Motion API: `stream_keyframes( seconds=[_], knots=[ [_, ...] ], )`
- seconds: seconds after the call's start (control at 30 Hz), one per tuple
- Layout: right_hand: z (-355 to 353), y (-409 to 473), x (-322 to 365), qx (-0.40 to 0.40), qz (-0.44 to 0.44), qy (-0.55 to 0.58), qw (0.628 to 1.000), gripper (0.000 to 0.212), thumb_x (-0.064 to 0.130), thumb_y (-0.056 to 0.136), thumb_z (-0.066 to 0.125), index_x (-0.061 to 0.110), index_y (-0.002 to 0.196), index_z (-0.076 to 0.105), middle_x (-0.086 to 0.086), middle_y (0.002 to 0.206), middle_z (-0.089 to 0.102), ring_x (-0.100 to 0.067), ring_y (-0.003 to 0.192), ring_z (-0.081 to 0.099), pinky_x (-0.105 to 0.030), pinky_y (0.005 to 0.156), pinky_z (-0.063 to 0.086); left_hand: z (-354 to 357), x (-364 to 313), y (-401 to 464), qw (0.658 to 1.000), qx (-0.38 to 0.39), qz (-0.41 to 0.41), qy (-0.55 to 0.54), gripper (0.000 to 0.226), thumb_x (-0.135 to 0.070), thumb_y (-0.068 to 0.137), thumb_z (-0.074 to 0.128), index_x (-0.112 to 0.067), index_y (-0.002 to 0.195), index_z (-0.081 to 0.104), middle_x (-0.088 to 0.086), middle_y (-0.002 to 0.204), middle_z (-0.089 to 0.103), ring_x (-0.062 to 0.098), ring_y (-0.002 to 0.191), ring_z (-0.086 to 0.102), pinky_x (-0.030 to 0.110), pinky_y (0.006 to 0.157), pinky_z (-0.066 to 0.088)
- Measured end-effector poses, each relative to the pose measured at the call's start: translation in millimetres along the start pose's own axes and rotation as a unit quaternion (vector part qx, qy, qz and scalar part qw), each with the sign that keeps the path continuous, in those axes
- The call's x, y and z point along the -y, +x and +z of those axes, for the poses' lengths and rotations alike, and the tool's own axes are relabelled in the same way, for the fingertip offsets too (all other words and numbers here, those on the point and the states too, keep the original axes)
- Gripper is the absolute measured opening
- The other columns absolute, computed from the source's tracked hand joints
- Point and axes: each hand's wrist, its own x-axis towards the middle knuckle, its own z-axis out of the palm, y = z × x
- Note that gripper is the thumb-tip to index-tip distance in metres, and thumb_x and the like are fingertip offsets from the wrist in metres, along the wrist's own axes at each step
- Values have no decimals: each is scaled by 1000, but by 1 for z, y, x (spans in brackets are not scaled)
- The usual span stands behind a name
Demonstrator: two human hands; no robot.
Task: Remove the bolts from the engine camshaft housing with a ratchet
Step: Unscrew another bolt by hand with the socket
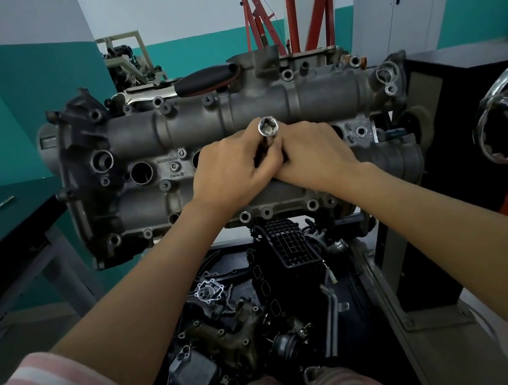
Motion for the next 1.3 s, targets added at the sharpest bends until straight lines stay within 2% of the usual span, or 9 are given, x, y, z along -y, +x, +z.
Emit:
stream_keyframes(
  seconds=[0.13, 0.23, 0.47, 0.57, 0.67, 0.83, 1.0, 1.17, 1.3],
  knots=[
    [0, 0, 0, 10, -14, 13, 1000, 11, 29, 94, 51, 22, 91, 44, 10, 74, 39, 3, 55, 28, 6, 59, 24, 1, 2, 1, 1000, -5, -22, 4, 43, -41, 91, 46, -32, 57, 22, -17, 48, 24, 15, 44, 34, 25, 49, 23],
    [0, 0, 0, 11, -19, 18, 1000, 9, 30, 95, 50, 22, 93, 46, 9, 80, 42, 1, 56, 30, 5, 58, 24, 3, 3, 1, 999, -17, -42, -9, 57, -35, 87, 58, -37, 52, 13, -20, 42, 16, 16, 41, 28, 24, 49, 19],
    [0, 0, -2, -1, -17, 1, 1000, 15, 26, 95, 49, 17, 86, 41, 11, 64, 30, 4, 53, 24, 7, 58, 22, 1, 2, 1, 999, -17, -9, -26, 48, -39, 90, 50, -36, 55, 17, -20, 45, 20, 5, 38, 25, 16, 44, 15],
    [1, 0, -2, -8, -18, 6, 1000, 11, 25, 94, 51, 14, 97, 51, 9, 68, 32, 4, 54, 23, 8, 59, 22, 0, 0, 0, 999, -19, -6, -35, 27, -37, 87, 45, -29, 64, 33, -20, 51, 24, 10, 45, 33, 17, 44, 18],
    [1, 1, -2, -17, -17, 11, 1000, 23, 23, 93, 51, 7, 109, 52, 11, 67, 30, 5, 54, 23, 7, 59, 23, 1, 0, 0, 1000, -17, -12, -15, 28, -37, 86, 43, -15, 70, 50, -15, 58, 34, 12, 49, 36, 22, 48, 25],
    [0, 0, 0, -18, -17, 13, 1000, 21, 24, 93, 52, 8, 106, 52, 14, 64, 28, 5, 53, 23, 7, 60, 24, -1, 0, 0, 1000, 4, -16, -7, 33, -39, 89, 38, -14, 70, 50, -9, 59, 40, 18, 48, 43, 25, 50, 27],
    [-2, -1, 0, -5, -15, 16, 1000, 17, 29, 94, 52, 17, 87, 41, 15, 64, 29, 4, 53, 25, 6, 60, 25, -1, 3, 1, 999, 13, -51, -4, 47, -42, 89, 46, -32, 52, 19, -13, 44, 26, 15, 43, 34, 24, 43, 17],
    [-1, -1, 0, 6, -16, 24, 1000, 11, 27, 95, 48, 20, 90, 43, 10, 72, 37, 3, 54, 28, 3, 59, 26, 0, 3, 1, 999, 11, -49, -17, 51, -42, 89, 51, -34, 51, 18, -16, 43, 23, 16, 43, 34, 25, 47, 19],
    [0, 0, -1, -2, -17, 1, 1000, 14, 25, 95, 48, 17, 87, 40, 10, 67, 31, 3, 53, 24, 7, 58, 22, 0, 0, 0, 999, -26, -6, -28, 41, -39, 89, 47, -34, 58, 21, -16, 46, 25, 11, 42, 31, 16, 43, 17]
  ],
)
